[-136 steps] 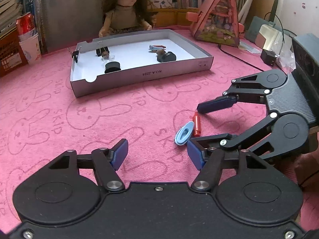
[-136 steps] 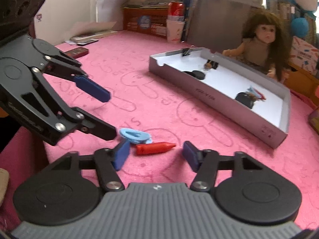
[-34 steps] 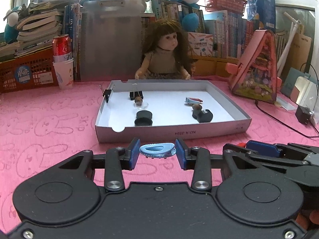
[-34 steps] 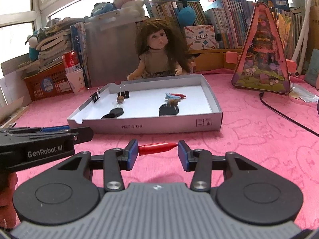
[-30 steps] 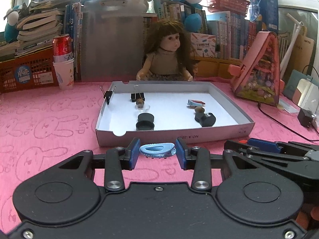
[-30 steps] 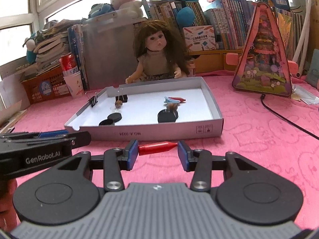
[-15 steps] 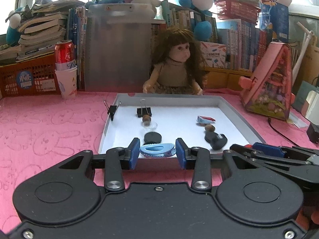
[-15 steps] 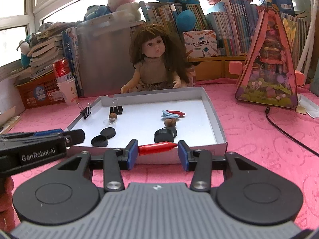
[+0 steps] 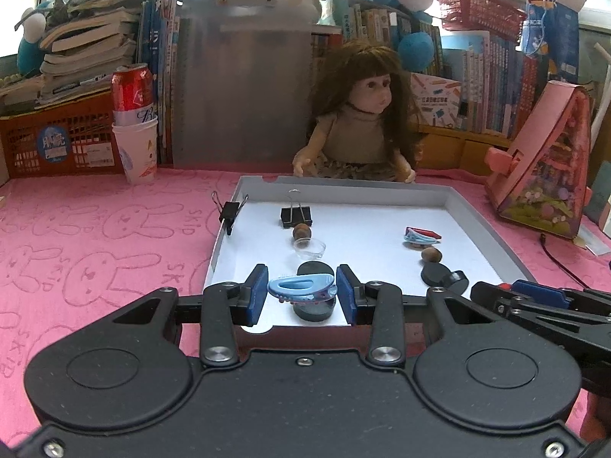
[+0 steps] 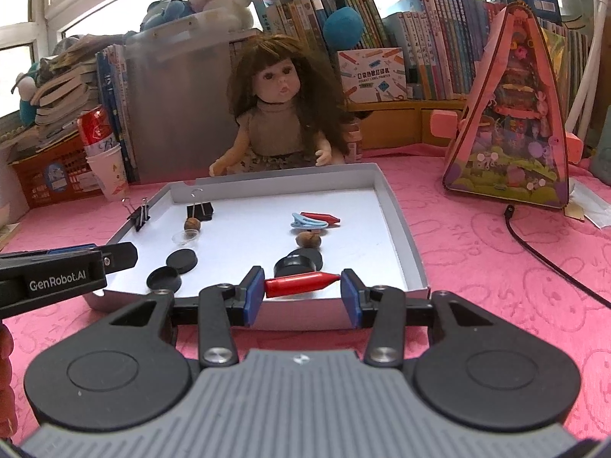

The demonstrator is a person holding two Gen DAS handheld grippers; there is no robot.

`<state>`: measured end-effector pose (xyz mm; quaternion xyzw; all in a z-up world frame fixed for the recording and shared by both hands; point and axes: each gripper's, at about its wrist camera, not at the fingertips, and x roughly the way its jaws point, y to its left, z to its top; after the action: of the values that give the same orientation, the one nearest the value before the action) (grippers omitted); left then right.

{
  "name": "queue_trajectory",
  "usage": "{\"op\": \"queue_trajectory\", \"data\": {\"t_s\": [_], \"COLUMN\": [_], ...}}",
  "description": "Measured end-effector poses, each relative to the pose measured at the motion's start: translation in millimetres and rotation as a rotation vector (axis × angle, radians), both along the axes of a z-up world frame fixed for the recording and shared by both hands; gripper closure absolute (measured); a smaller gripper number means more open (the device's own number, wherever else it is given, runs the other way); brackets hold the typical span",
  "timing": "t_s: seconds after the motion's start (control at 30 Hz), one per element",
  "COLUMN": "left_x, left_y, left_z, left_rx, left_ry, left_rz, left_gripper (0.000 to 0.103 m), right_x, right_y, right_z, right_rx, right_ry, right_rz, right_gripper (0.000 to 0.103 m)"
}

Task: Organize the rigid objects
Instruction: 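Lower the blue hair clip and red crayon with both grippers into the tray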

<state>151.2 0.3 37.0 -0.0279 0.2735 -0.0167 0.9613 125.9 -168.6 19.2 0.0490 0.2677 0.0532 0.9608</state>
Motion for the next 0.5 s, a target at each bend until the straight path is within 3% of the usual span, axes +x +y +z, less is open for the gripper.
{"op": "queue_trajectory", "data": {"t_s": [0.5], "left_x": [68], "left_y": [18], "left_z": [14], "left_rx": [-0.028], "left_ry": [0.077], "left_rz": [-0.006], "left_gripper": [0.066], "right_x": [69], "right_y": [-28], "right_z": [16], "right_rx": [0.048], "right_ry": [0.095], "right_rz": [-0.043], "right_gripper": [0.054]}}
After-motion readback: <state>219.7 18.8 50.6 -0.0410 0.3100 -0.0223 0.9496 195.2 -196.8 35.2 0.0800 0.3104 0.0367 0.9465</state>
